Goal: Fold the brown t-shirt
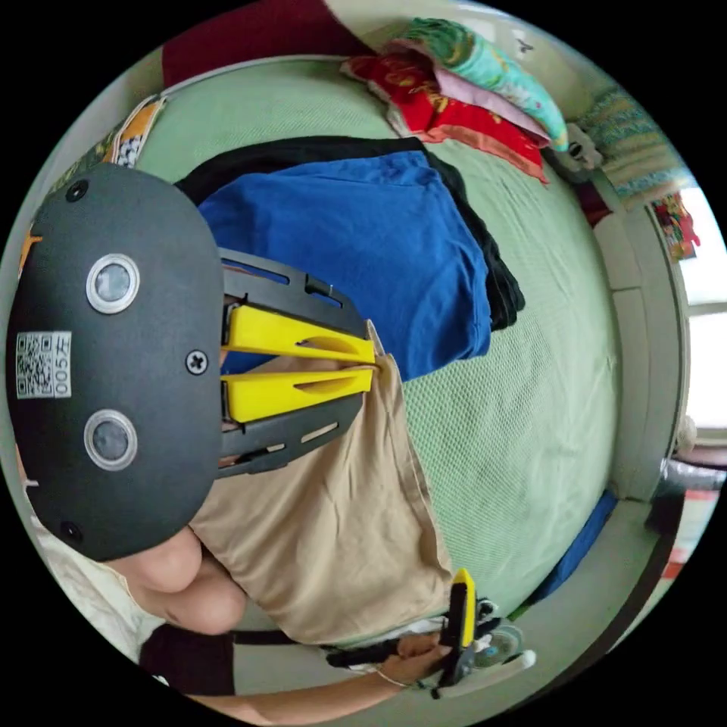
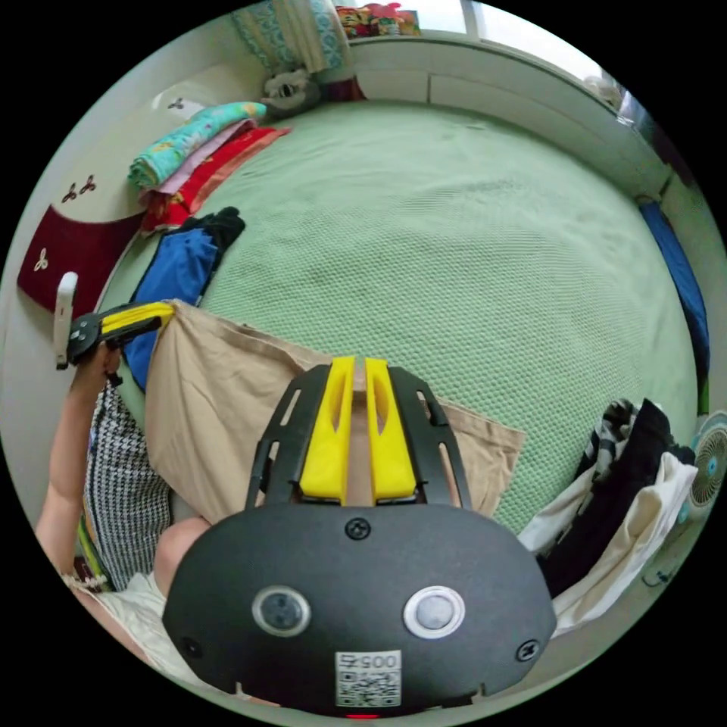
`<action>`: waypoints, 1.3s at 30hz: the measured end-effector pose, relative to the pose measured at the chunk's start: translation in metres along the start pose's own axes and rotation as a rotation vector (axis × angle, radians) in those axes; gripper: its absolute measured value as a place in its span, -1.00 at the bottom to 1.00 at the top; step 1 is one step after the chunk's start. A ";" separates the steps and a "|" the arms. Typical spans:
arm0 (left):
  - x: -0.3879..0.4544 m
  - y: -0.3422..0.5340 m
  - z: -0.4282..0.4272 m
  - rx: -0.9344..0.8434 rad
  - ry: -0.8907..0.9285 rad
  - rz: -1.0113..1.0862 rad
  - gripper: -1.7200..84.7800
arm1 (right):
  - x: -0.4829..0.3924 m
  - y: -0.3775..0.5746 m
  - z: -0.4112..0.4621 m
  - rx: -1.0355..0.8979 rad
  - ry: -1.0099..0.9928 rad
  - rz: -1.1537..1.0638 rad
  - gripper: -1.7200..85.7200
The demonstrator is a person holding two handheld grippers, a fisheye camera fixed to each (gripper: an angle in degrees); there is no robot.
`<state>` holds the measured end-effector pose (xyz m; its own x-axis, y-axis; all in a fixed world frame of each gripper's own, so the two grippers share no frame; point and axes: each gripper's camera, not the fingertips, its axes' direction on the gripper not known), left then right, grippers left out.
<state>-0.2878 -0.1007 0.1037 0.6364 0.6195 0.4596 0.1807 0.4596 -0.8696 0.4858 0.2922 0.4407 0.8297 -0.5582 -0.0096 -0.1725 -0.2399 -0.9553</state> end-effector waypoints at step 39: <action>0.468 0.111 0.032 -0.053 0.243 0.388 -0.85 | 0.136 0.328 -0.105 0.140 -0.073 0.151 -0.71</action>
<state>0.0063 0.2603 0.2281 0.8209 0.5690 0.0476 -0.0718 0.1856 -0.9800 0.4860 0.0539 0.1568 0.8372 -0.5191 -0.1724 -0.2267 -0.0425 -0.9730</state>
